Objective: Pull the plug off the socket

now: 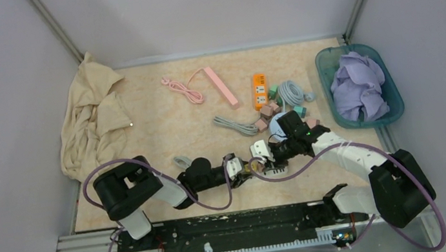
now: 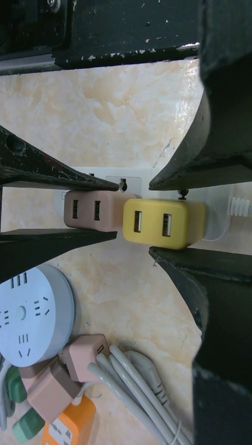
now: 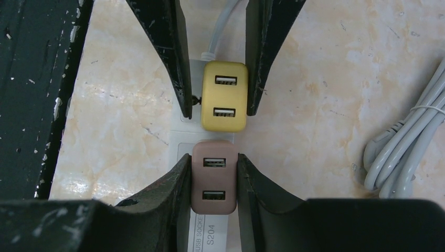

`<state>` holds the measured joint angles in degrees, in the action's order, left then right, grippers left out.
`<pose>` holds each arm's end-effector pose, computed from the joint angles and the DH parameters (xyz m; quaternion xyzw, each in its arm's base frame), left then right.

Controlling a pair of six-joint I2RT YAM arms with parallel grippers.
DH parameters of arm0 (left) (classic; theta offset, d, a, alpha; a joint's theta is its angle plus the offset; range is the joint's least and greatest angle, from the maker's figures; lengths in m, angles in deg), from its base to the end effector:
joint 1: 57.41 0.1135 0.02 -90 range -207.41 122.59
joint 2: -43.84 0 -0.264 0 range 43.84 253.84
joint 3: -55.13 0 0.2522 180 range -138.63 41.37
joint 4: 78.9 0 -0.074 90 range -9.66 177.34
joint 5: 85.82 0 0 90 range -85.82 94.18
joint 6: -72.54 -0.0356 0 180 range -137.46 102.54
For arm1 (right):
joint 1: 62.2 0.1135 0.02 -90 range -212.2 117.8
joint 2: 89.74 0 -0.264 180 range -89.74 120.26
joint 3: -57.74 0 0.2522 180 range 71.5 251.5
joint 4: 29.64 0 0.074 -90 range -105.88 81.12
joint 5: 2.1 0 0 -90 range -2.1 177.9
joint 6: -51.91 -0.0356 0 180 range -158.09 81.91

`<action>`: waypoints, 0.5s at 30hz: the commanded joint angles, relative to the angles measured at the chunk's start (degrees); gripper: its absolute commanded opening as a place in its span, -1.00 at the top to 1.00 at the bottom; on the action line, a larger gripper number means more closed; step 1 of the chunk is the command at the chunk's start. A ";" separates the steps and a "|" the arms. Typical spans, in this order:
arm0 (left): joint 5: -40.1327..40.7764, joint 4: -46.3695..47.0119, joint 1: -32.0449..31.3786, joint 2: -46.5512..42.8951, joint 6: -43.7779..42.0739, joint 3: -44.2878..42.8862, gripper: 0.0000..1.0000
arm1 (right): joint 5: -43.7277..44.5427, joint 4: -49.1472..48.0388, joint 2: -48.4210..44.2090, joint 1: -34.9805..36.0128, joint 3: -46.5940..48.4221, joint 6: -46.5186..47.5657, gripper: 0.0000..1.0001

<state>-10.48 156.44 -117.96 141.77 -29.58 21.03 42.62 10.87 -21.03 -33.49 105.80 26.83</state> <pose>0.1273 -0.2438 0.1326 0.5123 0.5559 -0.3537 0.5509 0.1702 0.1221 0.1838 -0.7174 0.5418 0.2829 0.3343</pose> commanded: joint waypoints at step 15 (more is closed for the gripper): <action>-7.22 -1.12 0.88 5.12 0.34 -2.51 0.99 | -7.61 -1.40 -0.33 0.40 5.55 -11.09 1.00</action>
<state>-15.00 156.84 -117.24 144.70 -28.90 18.94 42.86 12.68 -20.40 -33.47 107.29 22.13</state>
